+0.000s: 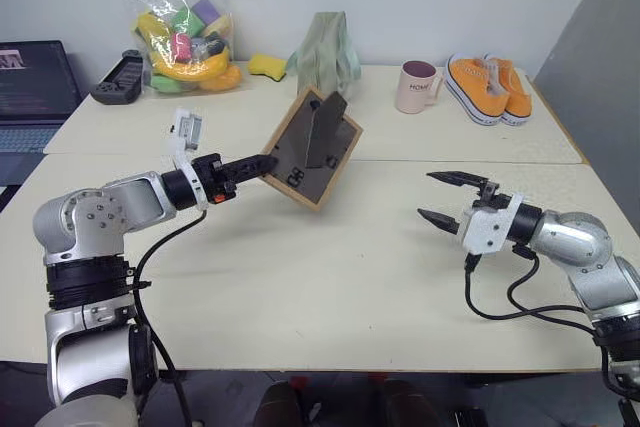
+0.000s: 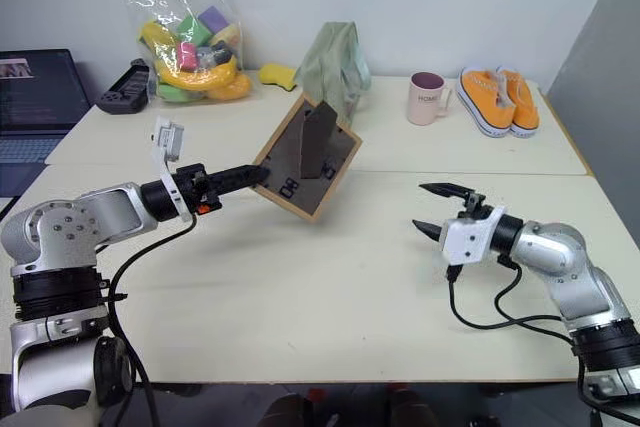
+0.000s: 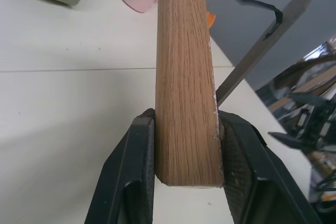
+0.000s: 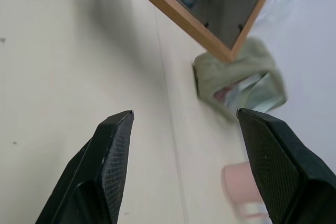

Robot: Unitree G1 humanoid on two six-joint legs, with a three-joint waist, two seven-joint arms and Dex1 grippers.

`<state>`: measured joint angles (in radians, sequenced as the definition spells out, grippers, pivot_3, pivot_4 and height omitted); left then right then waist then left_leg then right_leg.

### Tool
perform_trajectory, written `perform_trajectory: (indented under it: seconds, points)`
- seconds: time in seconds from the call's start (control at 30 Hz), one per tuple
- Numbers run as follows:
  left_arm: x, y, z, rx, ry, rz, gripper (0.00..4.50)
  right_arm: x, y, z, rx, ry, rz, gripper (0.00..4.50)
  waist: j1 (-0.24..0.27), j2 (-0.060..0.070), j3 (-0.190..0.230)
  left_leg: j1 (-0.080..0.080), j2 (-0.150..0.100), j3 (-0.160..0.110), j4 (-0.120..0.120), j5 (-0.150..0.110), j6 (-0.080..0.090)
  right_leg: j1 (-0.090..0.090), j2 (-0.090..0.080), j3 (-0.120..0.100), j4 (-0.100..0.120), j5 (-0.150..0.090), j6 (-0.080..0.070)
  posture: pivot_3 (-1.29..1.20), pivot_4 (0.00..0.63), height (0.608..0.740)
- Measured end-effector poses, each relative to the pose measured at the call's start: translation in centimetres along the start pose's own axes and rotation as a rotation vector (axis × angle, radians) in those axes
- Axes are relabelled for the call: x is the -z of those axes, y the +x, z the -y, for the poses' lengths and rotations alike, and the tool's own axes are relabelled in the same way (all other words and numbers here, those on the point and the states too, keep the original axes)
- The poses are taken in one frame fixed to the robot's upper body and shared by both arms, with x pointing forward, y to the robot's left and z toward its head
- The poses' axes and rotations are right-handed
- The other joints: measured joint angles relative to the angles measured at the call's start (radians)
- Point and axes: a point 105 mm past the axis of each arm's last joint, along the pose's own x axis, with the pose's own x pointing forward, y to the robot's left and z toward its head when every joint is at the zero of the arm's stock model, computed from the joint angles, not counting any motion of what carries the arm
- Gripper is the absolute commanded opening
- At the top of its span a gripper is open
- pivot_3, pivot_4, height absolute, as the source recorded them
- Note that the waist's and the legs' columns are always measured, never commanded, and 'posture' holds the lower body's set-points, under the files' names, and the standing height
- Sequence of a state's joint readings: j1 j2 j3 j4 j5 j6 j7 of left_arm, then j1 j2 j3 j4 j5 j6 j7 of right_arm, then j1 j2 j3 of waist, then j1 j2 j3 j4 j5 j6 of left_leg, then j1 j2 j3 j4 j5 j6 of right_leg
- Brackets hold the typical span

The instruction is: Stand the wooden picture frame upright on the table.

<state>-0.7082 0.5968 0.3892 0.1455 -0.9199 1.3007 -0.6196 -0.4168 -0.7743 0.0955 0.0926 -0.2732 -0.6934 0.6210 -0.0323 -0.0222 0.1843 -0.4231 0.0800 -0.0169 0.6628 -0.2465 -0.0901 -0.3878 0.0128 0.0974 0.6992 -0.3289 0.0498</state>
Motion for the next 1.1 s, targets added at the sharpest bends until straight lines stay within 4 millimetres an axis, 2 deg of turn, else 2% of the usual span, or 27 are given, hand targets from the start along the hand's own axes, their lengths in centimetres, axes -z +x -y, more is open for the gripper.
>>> perform_trajectory:
  seconds: [0.1, 0.27, 0.43, 0.6, 0.83, 0.93, 1.1]
  points:
    - [2.4, 0.8, 1.1, 0.073, -0.164, -0.06, 1.32, -0.4, 0.7, -0.4, 0.027, -0.18, 0.062, 3.3, 0.0, 0.0, 0.0, 0.0, 0.0, 0.0, 0.001, 0.0, -0.001, 0.0, -0.001, 0.0, 0.001, 0.0, 0.0, 0.0, 0.15, 0.74]
    - [5.5, 0.6, 2.0, 0.107, -0.252, -0.144, 1.32, 0.2, 2.0, -2.1, 0.043, -0.25, 0.09, 3.3, -0.002, 0.0, 0.0, 0.004, 0.0, 0.0, 0.001, 0.003, -0.005, 0.0, -0.001, 0.001, 0.006, 0.0, 0.0, 0.0, 0.15, 0.74]
    - [5.4, 0.3, 2.9, 0.126, -0.24, -0.141, 1.32, 0.8, 2.9, -2.9, 0.078, -0.268, 0.099, 3.3, -0.002, 0.0, 0.0, 0.008, -0.001, 0.0, 0.001, 0.008, -0.006, 0.001, -0.001, 0.002, 0.015, 0.0, -0.001, 0.0, 0.15, 0.74]
    - [5.0, -0.2, 3.0, 0.102, -0.238, -0.14, 1.32, 1.3, 3.6, -3.0, 0.119, -0.282, 0.099, 3.3, -0.003, -0.001, 0.0, 0.009, -0.002, -0.001, 0.0, 0.01, -0.006, 0.001, -0.001, 0.002, 0.017, 0.0, -0.001, 0.0, 0.15, 0.74]
    - [6.2, -0.2, 3.2, 0.101, -0.283, -0.166, 1.32, 1.2, 5.3, -1.8, 0.174, -0.312, 0.121, 3.3, -0.001, 0.0, 0.0, 0.009, -0.002, -0.001, 0.0, 0.01, -0.006, 0.001, -0.001, 0.002, 0.016, 0.0, -0.001, 0.0, 0.15, 0.74]
    - [6.0, -0.2, 3.3, 0.091, -0.29, -0.155, 1.32, 1.1, 5.6, -0.9, 0.205, -0.324, 0.125, 3.3, -0.001, -0.001, 0.0, 0.009, -0.002, -0.002, 0.0, 0.01, -0.006, 0.001, -0.001, 0.001, 0.017, 0.0, -0.001, 0.0, 0.15, 0.74]
    - [5.9, -0.3, 3.5, 0.078, -0.309, -0.139, 1.32, 1.3, 5.7, -1.0, 0.202, -0.317, 0.118, 3.3, 0.0, 0.0, 0.0, 0.009, -0.002, -0.002, 0.0, 0.01, -0.006, 0.002, -0.001, 0.002, 0.016, 0.0, -0.001, 0.0, 0.15, 0.74]
